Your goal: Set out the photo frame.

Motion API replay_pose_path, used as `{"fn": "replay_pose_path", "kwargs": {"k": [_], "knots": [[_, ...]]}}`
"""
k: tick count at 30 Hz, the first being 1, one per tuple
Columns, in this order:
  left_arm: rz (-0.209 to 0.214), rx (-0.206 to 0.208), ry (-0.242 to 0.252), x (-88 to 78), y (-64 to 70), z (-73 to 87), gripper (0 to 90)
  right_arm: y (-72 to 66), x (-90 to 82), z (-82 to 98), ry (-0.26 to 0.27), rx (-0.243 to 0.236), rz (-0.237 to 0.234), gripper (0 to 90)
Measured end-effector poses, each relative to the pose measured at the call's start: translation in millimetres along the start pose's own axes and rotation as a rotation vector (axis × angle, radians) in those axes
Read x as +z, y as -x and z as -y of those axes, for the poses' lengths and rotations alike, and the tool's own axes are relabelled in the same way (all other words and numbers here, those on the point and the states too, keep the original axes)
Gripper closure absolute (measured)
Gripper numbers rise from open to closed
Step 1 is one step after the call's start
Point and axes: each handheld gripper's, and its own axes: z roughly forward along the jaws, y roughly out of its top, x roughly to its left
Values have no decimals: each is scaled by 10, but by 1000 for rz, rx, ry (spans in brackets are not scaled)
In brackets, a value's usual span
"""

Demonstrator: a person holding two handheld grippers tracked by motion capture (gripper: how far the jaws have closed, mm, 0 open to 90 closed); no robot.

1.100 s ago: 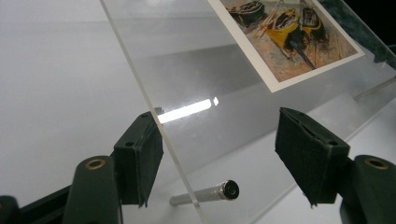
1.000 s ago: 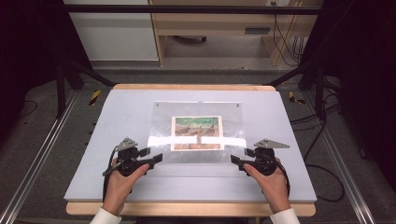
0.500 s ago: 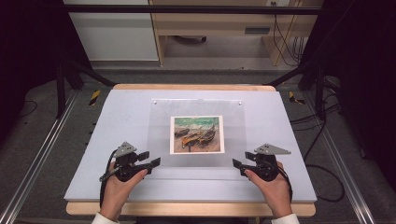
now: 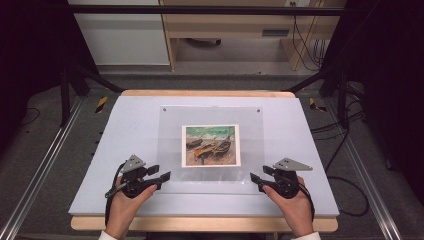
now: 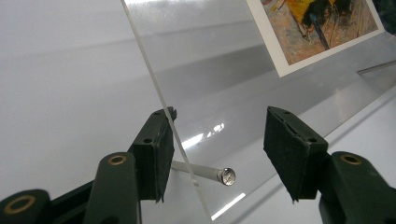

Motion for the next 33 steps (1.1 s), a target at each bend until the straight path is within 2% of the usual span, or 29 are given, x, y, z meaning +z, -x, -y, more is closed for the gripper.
{"fn": "replay_pose_path", "kwargs": {"k": [17,24,33], "knots": [[-12,25,-14,-76,42,73,494,-43,-82,78,-3,-11,17,503],[-41,46,-19,-95,97,108,509,-55,-123,124,-3,-2,19,548],[-50,58,-21,-103,115,124,513,-65,-135,141,-5,-6,23,562]]}}
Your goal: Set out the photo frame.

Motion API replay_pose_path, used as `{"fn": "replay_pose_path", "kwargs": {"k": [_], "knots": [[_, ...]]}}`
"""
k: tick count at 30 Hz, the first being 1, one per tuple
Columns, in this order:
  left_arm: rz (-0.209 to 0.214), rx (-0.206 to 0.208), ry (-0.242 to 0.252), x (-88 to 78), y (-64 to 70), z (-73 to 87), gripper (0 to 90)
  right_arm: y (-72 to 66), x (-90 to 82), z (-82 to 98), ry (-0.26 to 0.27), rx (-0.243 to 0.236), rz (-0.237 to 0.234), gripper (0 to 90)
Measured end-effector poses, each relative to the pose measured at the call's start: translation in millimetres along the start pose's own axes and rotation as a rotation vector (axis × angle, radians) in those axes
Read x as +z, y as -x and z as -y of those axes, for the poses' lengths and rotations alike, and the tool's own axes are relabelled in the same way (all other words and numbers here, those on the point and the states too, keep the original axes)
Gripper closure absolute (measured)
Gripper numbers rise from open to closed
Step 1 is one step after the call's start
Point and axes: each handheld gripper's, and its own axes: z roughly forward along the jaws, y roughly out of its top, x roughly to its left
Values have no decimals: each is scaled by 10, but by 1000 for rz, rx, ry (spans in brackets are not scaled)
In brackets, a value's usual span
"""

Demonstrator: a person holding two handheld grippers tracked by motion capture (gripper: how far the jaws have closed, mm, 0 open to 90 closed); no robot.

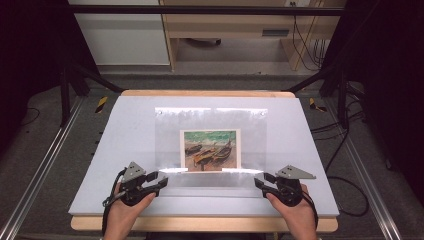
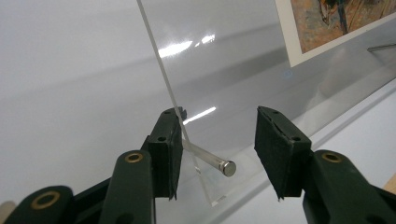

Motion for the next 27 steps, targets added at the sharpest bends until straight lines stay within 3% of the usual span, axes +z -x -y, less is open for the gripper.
{"fn": "replay_pose_path", "kwargs": {"k": [27], "knots": [[-20,19,-20,-33,39,32,557,-42,-35,51,-15,-19,18,602]]}}
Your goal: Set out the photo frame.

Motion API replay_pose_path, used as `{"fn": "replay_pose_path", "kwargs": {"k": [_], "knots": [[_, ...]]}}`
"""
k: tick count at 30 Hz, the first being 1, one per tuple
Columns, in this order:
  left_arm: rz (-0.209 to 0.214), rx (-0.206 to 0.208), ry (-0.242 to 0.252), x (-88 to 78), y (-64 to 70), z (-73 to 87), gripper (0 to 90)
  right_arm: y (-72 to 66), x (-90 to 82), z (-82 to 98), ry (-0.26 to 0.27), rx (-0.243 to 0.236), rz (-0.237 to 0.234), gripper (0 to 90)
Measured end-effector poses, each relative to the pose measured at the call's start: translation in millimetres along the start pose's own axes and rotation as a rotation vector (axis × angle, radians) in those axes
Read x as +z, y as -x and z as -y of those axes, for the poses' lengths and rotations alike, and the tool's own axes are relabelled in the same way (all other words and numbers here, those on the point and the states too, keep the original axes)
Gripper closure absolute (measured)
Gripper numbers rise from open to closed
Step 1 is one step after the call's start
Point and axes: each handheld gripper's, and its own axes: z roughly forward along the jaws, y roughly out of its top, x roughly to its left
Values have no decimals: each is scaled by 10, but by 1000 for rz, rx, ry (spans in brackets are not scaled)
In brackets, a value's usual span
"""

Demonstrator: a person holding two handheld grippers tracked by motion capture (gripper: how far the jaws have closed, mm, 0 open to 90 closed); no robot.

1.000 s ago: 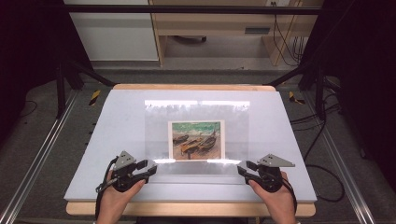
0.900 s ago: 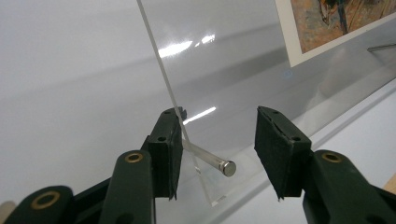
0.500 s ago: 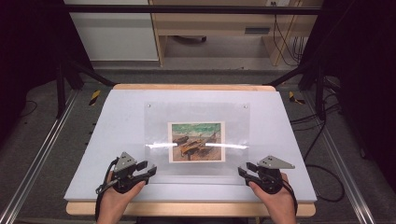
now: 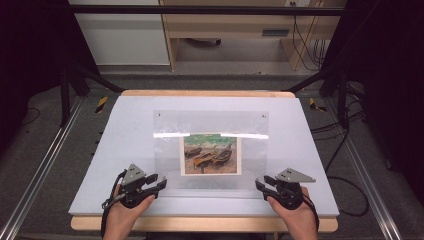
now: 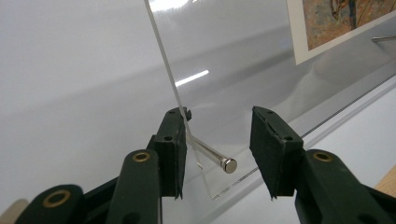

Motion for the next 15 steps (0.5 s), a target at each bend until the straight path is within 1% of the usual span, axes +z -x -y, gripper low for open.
{"fn": "replay_pose_path", "kwargs": {"k": [4,8,9,15], "knots": [[-6,7,-4,-3,10,4,559,-1,-5,7,-3,-11,1,607],[-10,15,-8,-5,18,8,561,-14,-10,14,-7,-8,5,611],[-11,19,-11,-8,18,9,562,-11,-9,16,-6,-16,6,612],[-11,24,-20,-11,29,22,572,-31,-20,29,-15,-31,18,625]]}}
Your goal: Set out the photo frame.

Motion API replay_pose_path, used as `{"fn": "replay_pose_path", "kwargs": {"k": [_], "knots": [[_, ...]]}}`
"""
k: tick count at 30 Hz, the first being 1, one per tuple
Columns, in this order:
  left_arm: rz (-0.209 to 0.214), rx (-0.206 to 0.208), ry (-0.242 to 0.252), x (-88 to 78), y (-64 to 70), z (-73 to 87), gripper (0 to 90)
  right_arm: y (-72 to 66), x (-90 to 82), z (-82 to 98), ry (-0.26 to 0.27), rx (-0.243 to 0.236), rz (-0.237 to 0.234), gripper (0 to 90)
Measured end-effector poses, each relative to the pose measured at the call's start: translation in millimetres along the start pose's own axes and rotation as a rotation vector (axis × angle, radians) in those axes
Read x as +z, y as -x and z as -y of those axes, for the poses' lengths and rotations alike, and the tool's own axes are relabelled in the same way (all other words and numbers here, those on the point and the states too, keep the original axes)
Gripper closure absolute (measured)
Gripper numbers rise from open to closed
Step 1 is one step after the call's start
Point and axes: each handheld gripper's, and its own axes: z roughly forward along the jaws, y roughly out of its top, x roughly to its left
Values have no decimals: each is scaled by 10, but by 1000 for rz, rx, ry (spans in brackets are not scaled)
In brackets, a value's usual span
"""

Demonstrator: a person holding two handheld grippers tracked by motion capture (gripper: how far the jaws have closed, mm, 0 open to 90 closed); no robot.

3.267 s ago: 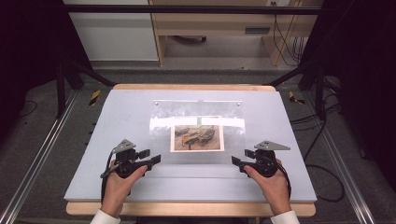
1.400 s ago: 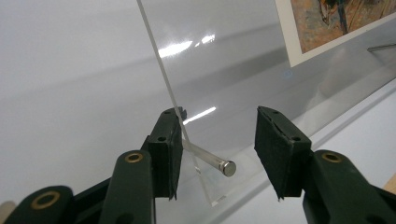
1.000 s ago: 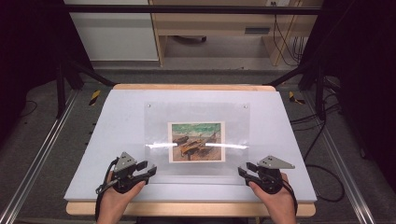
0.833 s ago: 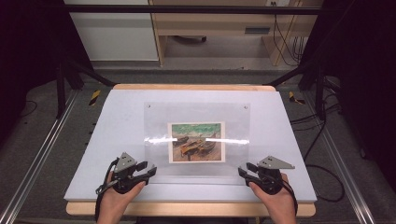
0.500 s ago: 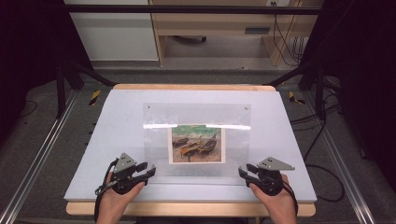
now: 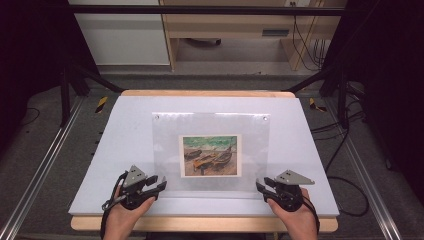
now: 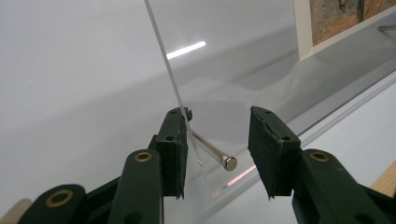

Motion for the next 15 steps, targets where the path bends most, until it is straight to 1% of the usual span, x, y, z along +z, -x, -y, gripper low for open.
{"fn": "replay_pose_path", "kwargs": {"k": [15], "knots": [[-8,13,-9,-9,19,23,585,-19,-14,26,-9,-4,7,647]]}}
